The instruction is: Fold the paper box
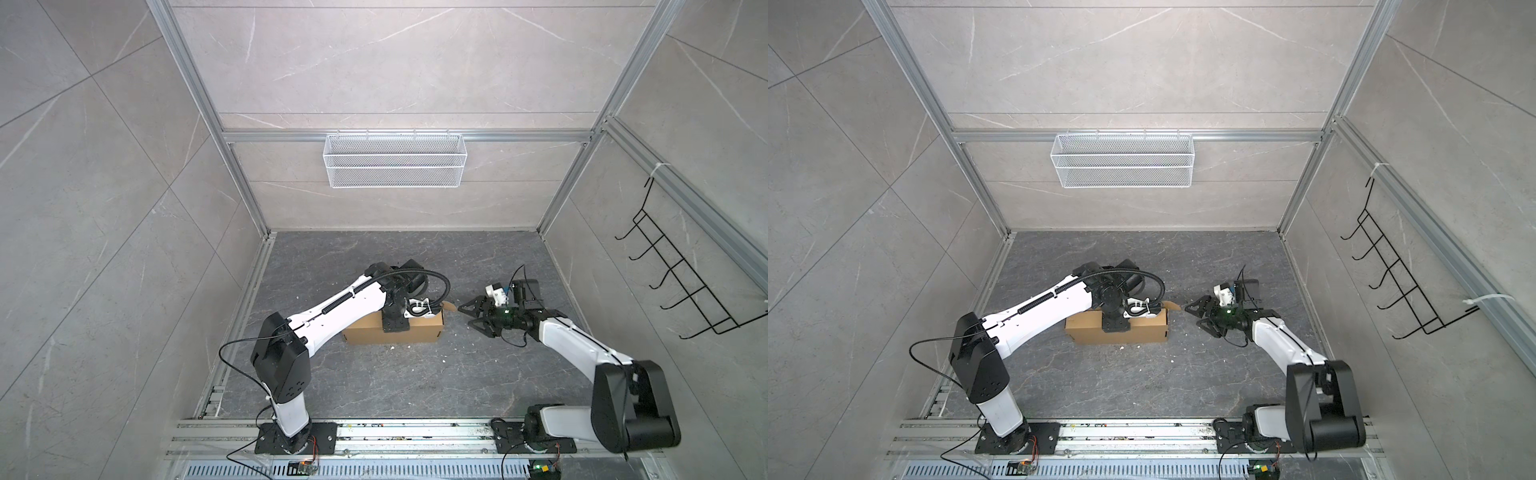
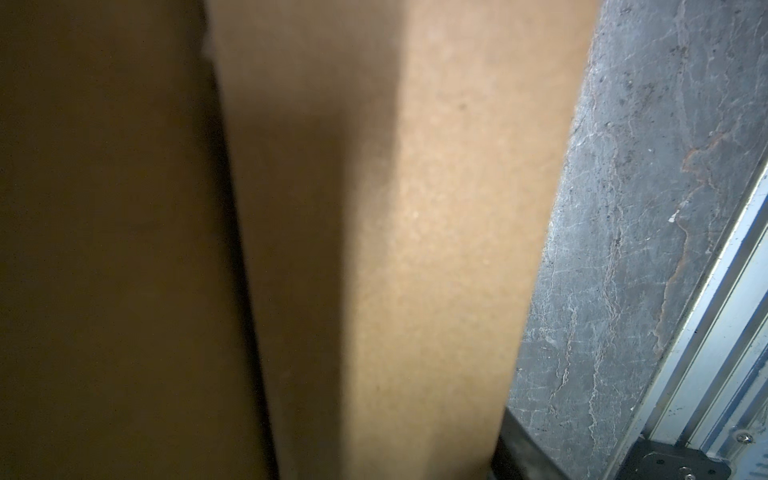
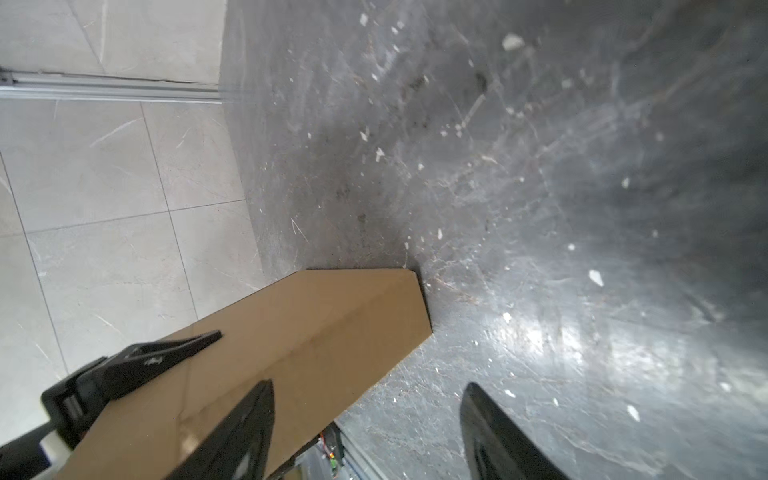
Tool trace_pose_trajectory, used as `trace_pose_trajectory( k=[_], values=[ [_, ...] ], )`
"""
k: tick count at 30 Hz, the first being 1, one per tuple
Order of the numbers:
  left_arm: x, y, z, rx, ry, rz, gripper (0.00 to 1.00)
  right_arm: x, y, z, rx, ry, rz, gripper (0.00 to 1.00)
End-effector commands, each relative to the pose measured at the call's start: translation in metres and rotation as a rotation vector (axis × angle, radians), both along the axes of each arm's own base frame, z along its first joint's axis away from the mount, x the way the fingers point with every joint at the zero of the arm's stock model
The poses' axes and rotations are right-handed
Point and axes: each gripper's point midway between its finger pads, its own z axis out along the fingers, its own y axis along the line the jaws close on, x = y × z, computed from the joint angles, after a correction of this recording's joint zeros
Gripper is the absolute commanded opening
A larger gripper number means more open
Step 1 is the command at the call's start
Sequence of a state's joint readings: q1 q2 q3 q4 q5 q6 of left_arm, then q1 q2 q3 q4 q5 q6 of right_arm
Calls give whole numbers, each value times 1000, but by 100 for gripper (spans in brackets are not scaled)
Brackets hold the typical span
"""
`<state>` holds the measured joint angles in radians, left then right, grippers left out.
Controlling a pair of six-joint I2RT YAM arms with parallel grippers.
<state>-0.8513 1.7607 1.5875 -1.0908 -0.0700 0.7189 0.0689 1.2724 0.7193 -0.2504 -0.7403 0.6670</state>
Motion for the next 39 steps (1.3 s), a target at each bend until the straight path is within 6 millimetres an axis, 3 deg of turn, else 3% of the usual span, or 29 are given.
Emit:
trace_pose_trajectory(
  k=[1, 6, 9, 13, 21, 26, 30, 35, 39],
  values=[
    [-1, 1, 0, -14, 19, -15, 56, -6, -20, 28, -219, -195, 48, 73],
    [-1, 2, -2, -22, 34, -14, 56, -26, -14, 53, -305, -380, 175, 72],
    [-2, 2, -3, -24, 35, -18, 56, -36, 4, 67, -313, -472, 261, 71],
    [0, 3, -2, -38, 31, -19, 56, -46, 20, 74, -454, -556, 413, 70],
    [-1, 1, -4, -46, 40, -20, 54, -32, 59, 73, -557, -588, 600, 66],
    [-2, 2, -1, -50, 31, -23, 54, -17, 70, 66, -629, -575, 648, 62],
    [-1, 2, 1, -57, 24, -24, 54, -13, 77, 70, -619, -572, 657, 55],
    [0, 2, 1, -58, 17, -24, 54, -18, 78, 69, -611, -534, 665, 33],
    [0, 1, -1, -56, 22, -21, 54, -22, 75, 67, -614, -509, 662, 26]
  ],
)
